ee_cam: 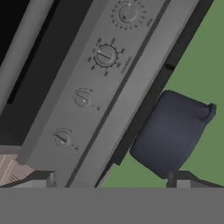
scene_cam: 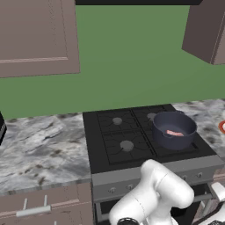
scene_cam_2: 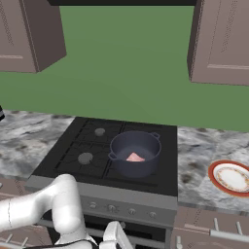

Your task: Retrieve the frozen meat and place it in the pot on a burner. Then turn the burner on.

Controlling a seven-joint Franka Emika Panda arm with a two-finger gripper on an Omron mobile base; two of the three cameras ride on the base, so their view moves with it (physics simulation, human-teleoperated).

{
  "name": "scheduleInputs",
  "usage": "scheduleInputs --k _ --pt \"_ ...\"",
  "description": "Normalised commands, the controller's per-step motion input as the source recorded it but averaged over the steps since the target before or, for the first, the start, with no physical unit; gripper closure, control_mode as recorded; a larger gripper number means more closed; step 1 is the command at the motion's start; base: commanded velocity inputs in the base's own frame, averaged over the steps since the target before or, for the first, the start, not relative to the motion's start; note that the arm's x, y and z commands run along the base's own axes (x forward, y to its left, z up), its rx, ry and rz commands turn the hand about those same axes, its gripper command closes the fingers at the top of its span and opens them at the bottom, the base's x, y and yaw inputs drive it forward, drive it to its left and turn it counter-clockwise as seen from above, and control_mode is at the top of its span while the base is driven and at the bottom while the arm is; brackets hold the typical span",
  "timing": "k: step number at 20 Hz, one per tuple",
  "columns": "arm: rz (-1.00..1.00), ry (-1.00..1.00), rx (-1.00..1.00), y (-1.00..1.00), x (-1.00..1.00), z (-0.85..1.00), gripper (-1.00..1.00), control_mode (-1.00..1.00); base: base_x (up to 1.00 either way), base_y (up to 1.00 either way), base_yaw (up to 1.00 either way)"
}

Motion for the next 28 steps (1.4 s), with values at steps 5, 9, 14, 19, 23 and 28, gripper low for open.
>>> scheduleInputs --k 5,9,14,19,23,28 --pt "0.03 -0.08 -0.05 0.07 0.0 -0.24 -1.0 -1.0 0.0 0.0 0.0" --pt "0.0 -0.04 -0.03 0.0 0.0 -0.14 -1.0 -1.0 0.0 0.0 0.0" --pt "0.0 -0.01 -0.01 0.04 0.0 -0.03 -1.0 -1.0 0.0 0.0 0.0" --pt "0.0 0.0 0.0 0.0 0.06 0.0 -1.0 -1.0 0.0 0.0 0.0" --pt "-0.01 0.0 0.12 0.14 0.0 0.0 -1.0 -1.0 0.0 0.0 0.0" --pt "-0.01 0.0 0.22 0.11 0.0 -0.03 -1.0 -1.0 0.0 0.0 0.0"
